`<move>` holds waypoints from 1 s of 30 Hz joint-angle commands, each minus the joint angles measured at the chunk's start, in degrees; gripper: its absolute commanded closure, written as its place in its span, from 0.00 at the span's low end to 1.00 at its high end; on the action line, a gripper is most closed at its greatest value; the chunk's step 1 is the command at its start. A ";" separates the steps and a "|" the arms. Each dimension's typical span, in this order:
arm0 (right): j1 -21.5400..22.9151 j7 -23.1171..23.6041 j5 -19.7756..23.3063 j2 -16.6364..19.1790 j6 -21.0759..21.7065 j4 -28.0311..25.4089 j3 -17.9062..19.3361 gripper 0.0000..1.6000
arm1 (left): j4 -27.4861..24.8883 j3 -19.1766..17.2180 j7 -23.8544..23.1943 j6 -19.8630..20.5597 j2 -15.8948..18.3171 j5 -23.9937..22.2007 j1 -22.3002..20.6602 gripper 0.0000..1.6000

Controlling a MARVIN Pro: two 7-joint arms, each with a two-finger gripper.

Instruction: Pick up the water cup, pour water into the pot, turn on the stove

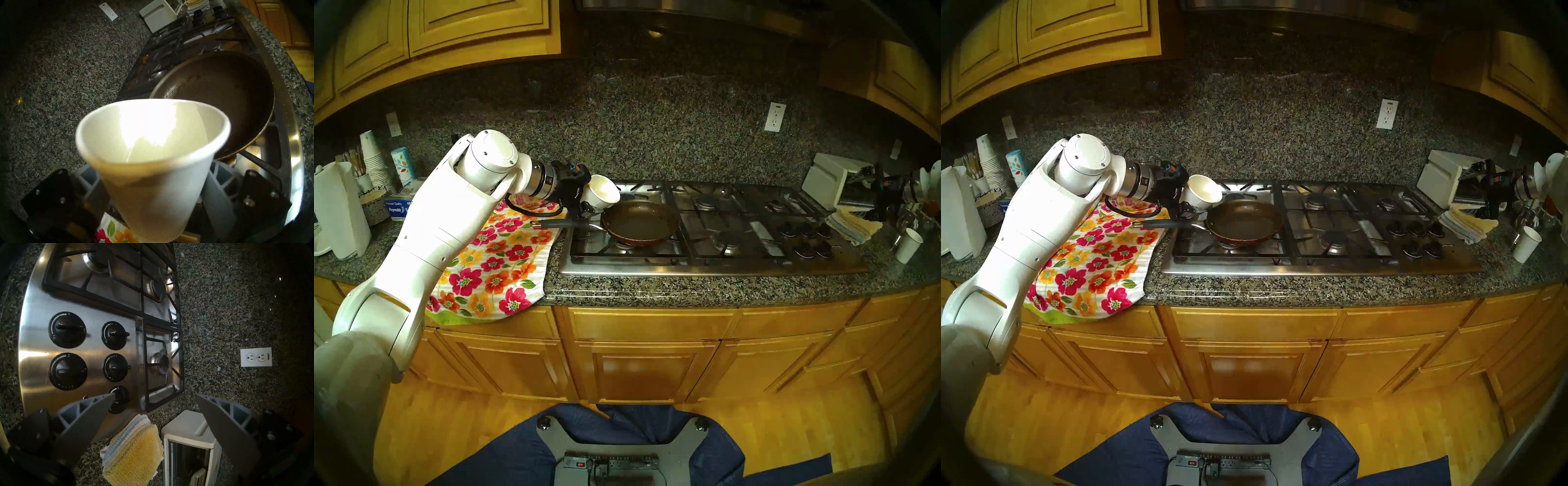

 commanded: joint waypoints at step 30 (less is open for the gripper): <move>1.62 -0.05 0.15 -0.04 -0.07 1.14 0.24 0.00 | 5.39 4.13 4.14 -8.80 -4.60 11.81 -8.95 0.32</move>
